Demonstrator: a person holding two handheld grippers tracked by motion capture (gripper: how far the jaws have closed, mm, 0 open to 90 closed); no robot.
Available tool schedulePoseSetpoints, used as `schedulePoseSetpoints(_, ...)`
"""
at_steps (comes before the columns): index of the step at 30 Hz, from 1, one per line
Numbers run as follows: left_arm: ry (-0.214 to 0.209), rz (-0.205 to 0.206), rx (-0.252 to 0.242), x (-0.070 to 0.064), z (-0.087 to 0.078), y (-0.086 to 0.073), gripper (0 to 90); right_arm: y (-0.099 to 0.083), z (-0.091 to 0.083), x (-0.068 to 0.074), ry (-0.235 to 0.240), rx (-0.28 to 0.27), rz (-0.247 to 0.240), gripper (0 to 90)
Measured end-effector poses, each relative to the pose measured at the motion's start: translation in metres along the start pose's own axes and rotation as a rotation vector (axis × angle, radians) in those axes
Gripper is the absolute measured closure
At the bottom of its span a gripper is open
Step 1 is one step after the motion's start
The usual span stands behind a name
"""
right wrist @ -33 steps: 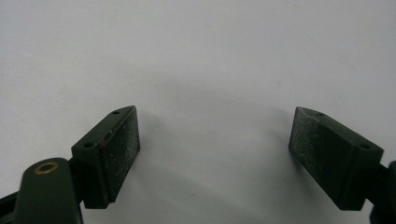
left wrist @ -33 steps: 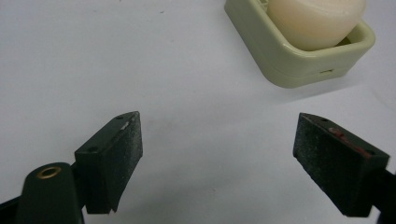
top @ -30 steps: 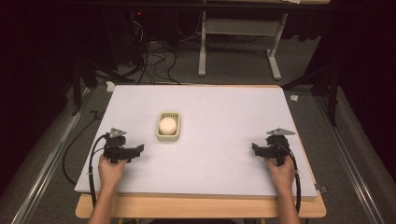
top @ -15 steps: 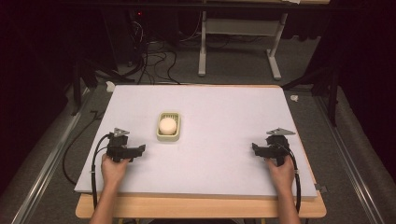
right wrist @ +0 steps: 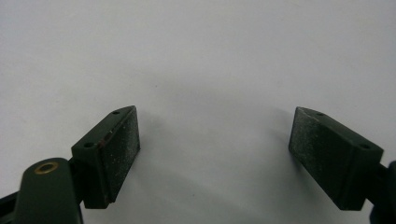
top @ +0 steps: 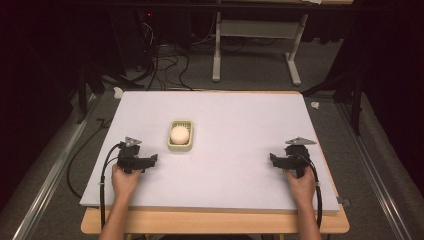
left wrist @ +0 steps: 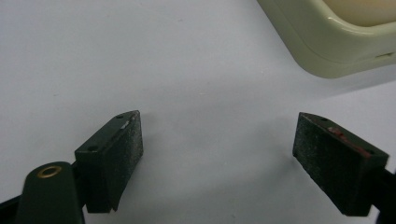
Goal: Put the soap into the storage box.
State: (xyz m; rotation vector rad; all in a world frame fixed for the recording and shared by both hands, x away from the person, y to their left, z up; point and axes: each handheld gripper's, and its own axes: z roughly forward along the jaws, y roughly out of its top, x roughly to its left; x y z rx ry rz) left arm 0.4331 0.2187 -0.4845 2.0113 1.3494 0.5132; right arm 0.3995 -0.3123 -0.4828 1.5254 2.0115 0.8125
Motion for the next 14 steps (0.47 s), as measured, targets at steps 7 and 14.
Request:
schedulePoseSetpoints(7, 0.007, 0.014, -0.026, -0.0010, 0.0030, -0.0024, 14.8, 0.0000, 0.0000, 0.0000, 0.000, 0.000, 0.000, 16.7)
schedulePoseSetpoints(14, 0.007, 0.014, -0.027, -0.0010, 0.0029, -0.0029, 14.8, 0.0000, 0.0000, 0.0000, 0.000, 0.000, 0.000, 16.7)
